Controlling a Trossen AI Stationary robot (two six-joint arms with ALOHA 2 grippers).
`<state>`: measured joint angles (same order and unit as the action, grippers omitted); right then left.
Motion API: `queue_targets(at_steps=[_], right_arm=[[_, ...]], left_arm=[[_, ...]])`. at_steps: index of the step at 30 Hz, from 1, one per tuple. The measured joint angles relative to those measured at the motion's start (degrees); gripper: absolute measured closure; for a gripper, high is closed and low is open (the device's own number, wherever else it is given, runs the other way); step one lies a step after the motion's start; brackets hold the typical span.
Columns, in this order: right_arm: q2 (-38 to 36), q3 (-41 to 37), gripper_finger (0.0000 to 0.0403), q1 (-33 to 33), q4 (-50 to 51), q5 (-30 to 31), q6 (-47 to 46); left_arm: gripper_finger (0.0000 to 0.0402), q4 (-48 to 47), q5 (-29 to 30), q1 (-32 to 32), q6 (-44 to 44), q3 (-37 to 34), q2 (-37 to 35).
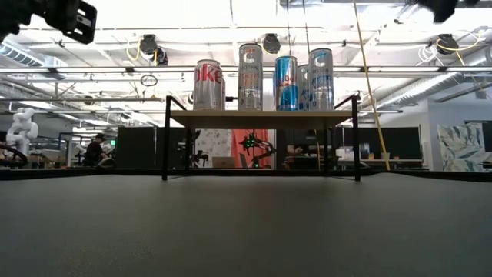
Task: Place canned beverage on shelf
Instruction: Return to Home Position
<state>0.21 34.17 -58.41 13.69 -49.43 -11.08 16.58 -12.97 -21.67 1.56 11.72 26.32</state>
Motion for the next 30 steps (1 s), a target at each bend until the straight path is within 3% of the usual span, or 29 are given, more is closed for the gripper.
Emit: queue_targets(at_steps=[7, 12, 15, 18, 23, 30], right_arm=[[-0.07, -13.78, 0.0093, 0.00, -7.76, 10.84, -4.33], [-0.07, -22.41, 0.0093, 0.02, -17.02, 11.96, -8.07], [-0.07, -26.18, 0.0093, 0.00, -19.26, 18.73, -11.86], [-0.07, -28.22, 0.0093, 0.00, -19.69, 22.64, -13.46], [-0.07, -29.94, 0.0093, 0.00, -18.74, 24.00, -13.87], [0.71, -31.27, 0.0093, 0.02, -13.65, 36.41, -13.45]], left_arm=[[0.0134, 1.15, -4.16, 0.00, -0.22, -2.30, 0.01], [0.0134, 4.88, -9.42, 0.00, -2.45, -4.28, 0.01], [0.0134, 5.51, -10.25, 0.00, -3.43, -5.38, 0.01], [0.0134, 5.56, -10.40, 0.00, -3.41, -5.59, 0.02], [0.0134, 5.51, -11.06, 0.00, -3.43, -5.59, 0.01], [0.0134, 3.68, -11.06, 0.00, -3.46, -5.59, 0.13]])
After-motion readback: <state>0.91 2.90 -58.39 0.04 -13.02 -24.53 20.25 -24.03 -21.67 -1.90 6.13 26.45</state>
